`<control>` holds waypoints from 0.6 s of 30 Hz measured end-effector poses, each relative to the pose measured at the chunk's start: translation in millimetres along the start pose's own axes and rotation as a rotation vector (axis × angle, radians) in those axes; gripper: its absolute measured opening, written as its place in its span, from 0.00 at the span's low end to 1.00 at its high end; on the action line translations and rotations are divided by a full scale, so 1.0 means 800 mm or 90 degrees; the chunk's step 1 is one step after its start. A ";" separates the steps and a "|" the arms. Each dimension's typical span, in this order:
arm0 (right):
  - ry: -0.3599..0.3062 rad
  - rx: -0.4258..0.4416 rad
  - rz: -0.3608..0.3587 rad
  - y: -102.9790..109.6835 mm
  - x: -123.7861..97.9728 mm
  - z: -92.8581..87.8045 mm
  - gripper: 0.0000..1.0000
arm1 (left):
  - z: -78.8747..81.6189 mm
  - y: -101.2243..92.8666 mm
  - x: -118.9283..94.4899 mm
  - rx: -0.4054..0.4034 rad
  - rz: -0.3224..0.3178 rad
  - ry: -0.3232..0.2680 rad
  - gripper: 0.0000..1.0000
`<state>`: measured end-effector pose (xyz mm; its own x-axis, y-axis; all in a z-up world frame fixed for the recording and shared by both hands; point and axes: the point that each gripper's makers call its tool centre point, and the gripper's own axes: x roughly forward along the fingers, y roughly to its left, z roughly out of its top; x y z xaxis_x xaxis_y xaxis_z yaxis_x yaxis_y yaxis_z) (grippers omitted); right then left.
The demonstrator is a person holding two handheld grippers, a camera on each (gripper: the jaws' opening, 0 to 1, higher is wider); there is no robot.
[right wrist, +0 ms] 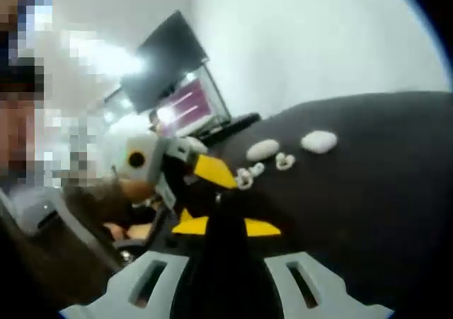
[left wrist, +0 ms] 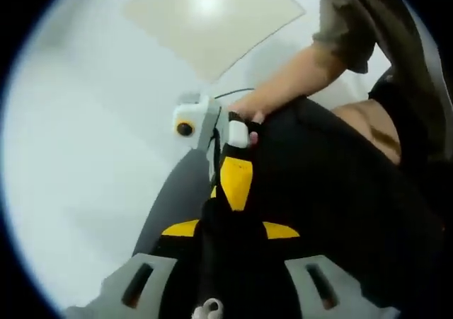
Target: Pick up three earphones and place each one into its charging case using tactile feedback, ensure that each earphone is properly inserted and securely positioned inside the case.
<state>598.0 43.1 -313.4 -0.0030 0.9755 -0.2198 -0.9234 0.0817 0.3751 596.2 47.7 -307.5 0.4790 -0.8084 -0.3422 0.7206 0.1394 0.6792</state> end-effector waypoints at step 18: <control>-0.041 -0.188 -0.093 -0.030 -0.006 0.021 0.51 | -0.020 0.086 -0.036 -0.262 0.070 -0.082 0.29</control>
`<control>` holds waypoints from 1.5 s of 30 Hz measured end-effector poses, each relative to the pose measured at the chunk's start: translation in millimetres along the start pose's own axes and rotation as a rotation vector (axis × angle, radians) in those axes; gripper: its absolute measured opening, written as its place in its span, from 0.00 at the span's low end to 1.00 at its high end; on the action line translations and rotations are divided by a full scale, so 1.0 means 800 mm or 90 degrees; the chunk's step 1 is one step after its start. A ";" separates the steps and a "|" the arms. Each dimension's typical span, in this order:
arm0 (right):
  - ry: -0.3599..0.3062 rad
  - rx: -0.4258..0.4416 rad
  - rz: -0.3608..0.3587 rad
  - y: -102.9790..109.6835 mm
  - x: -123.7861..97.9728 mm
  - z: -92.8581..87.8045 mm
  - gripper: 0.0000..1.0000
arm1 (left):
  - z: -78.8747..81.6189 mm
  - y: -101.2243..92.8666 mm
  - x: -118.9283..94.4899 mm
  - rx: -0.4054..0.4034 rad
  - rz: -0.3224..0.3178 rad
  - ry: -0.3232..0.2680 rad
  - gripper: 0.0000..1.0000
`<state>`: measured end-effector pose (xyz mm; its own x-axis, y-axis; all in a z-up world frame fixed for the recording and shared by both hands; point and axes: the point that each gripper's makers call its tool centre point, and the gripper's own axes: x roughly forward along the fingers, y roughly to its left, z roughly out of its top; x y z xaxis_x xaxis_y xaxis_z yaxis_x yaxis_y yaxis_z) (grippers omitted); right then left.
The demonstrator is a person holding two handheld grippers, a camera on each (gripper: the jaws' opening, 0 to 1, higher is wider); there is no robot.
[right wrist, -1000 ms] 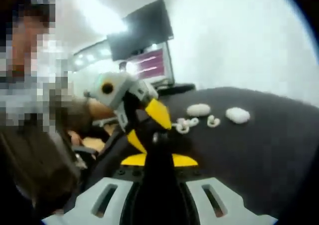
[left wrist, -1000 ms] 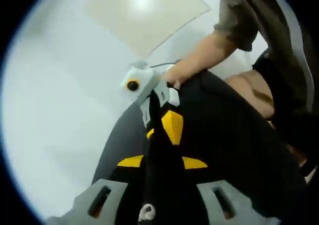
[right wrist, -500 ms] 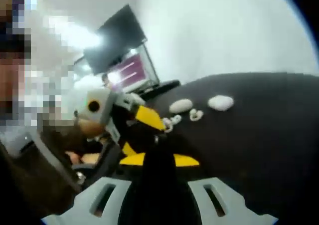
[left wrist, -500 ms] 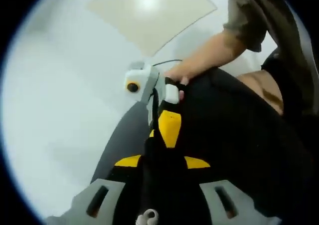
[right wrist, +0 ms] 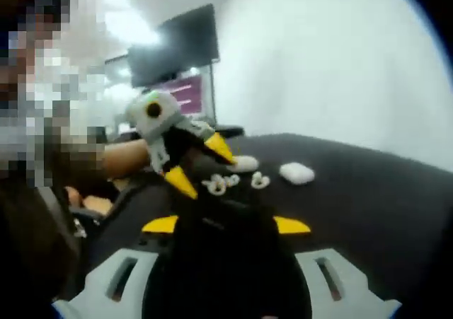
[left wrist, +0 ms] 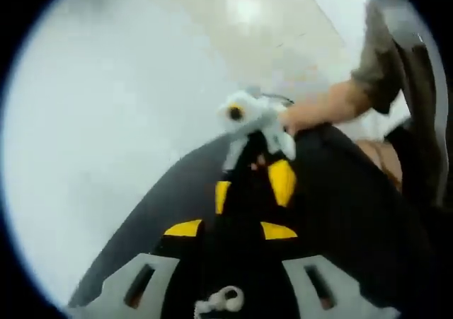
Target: Pick up three earphones and place each one into its charging case using tactile feedback, ensure that each earphone is properly inserted and securely positioned inside the case.
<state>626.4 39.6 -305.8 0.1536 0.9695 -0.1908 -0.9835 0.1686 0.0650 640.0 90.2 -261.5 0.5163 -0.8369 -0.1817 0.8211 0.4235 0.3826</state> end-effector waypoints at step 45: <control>0.081 -0.067 -0.337 -0.040 0.006 0.004 0.38 | -0.057 0.178 -0.128 -0.227 0.398 -0.098 0.22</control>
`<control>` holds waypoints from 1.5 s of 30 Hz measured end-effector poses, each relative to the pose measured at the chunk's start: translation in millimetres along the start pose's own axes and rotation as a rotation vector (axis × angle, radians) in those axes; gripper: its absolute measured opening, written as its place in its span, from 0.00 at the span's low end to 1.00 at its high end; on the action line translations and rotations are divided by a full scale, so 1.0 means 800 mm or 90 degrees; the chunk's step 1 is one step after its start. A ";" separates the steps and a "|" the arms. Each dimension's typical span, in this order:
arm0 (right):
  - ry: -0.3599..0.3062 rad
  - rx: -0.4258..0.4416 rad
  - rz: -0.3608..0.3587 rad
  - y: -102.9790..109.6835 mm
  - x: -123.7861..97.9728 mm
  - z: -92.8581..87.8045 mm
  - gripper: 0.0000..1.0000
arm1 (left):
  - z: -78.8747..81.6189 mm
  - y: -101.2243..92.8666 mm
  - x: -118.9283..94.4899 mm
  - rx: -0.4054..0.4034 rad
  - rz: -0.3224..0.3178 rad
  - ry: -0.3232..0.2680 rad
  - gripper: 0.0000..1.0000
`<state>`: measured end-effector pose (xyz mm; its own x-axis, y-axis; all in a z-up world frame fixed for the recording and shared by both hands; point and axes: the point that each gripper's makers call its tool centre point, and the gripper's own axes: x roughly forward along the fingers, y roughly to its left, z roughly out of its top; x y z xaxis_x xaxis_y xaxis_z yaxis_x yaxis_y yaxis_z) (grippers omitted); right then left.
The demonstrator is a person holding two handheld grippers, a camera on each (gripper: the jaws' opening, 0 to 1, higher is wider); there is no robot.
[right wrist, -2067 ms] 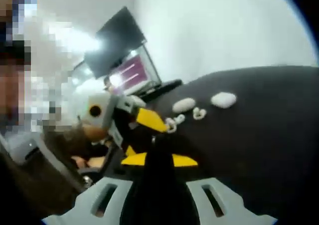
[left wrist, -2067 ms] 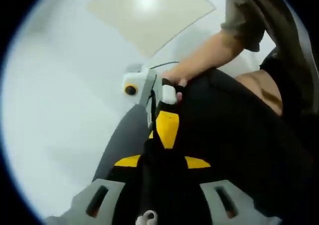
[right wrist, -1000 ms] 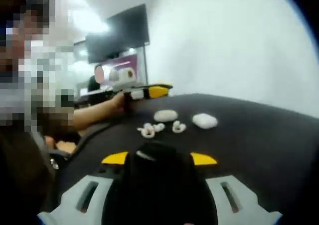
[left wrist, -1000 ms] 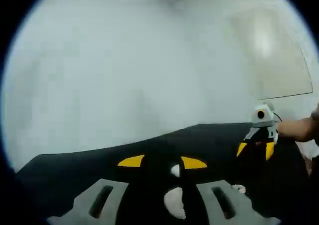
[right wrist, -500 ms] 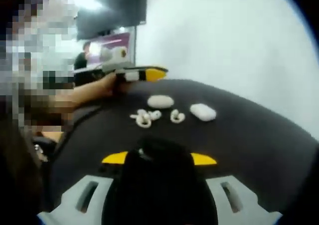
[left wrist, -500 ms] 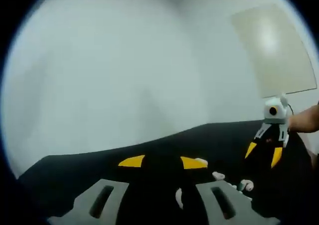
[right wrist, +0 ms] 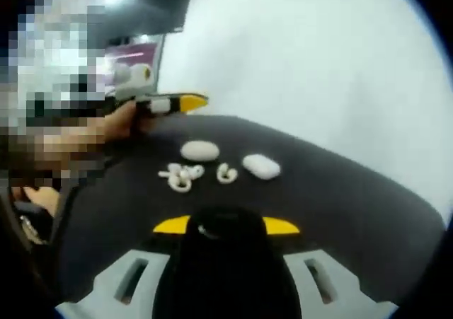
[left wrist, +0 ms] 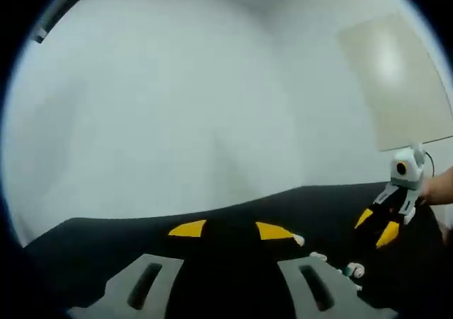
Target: Pick up three earphones and place each one into its charging case using tactile feedback, ensure that each earphone is properly inserted and securely positioned inside the case.
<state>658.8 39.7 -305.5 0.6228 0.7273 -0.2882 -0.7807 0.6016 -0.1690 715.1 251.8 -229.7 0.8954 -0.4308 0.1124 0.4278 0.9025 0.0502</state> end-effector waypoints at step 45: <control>-0.107 -0.082 -0.251 -0.148 -0.048 0.028 0.37 | -0.048 0.041 -0.003 -0.039 0.033 0.075 0.24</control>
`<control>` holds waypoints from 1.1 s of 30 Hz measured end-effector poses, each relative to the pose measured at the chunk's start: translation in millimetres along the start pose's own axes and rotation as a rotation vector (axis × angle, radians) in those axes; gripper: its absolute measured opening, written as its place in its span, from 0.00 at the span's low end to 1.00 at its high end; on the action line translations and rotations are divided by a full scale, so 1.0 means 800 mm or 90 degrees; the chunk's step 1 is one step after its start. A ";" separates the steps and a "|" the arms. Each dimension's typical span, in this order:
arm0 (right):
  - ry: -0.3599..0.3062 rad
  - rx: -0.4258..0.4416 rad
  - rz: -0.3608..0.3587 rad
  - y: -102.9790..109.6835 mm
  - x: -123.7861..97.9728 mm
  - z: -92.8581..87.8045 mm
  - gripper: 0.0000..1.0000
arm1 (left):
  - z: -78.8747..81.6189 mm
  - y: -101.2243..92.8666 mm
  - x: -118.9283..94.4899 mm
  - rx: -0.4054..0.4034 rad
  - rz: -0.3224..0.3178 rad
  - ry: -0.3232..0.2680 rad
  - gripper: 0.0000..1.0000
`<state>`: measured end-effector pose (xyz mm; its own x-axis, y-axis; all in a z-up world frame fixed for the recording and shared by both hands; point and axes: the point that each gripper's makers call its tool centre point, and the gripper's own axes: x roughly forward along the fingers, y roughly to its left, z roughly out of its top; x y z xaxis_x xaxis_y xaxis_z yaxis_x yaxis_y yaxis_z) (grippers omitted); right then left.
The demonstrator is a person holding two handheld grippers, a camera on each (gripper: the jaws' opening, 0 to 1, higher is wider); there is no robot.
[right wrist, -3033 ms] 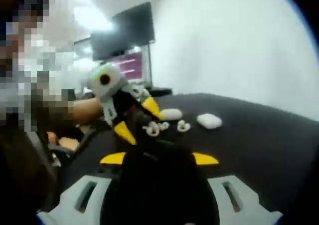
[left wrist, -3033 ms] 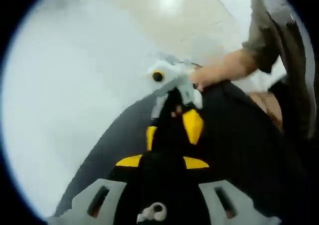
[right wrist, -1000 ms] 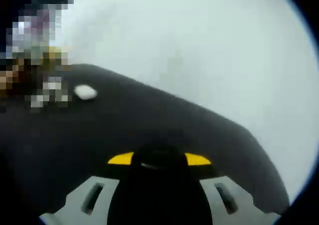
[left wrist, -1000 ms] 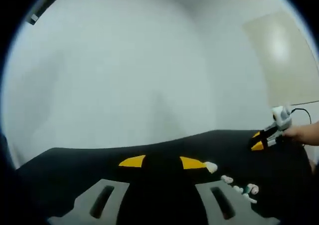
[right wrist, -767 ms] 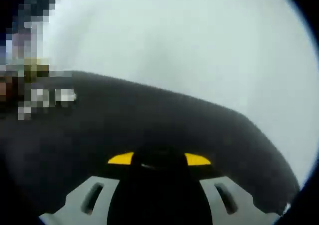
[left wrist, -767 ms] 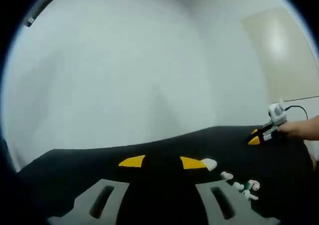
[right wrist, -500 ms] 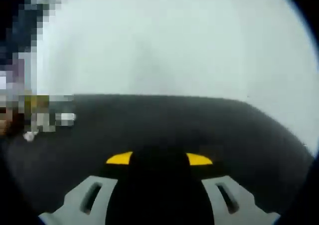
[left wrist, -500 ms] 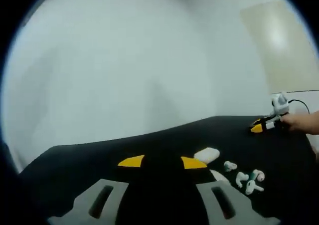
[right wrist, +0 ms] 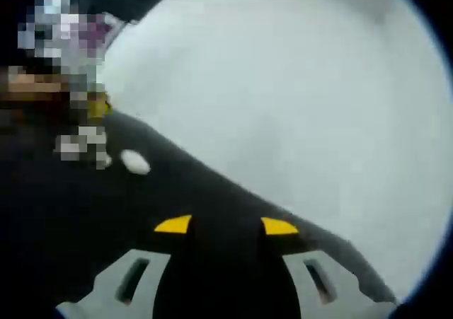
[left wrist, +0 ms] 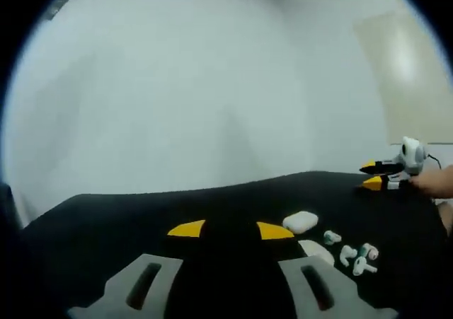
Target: Pick up three earphones and place each one into its charging case using tactile feedback, ensure that each earphone is properly inserted and securely positioned inside the case.
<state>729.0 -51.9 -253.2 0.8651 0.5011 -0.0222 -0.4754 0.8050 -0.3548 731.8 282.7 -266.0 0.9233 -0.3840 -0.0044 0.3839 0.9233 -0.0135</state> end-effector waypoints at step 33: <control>-0.058 0.156 0.101 0.036 -0.023 -0.001 0.35 | -0.058 -0.101 0.000 -0.069 -0.063 0.200 0.42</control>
<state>699.6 -38.6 -264.0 0.7646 0.6438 0.0292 -0.6369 0.7618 -0.1181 700.5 207.1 -311.2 0.8271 -0.4718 -0.3056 0.4528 0.8813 -0.1352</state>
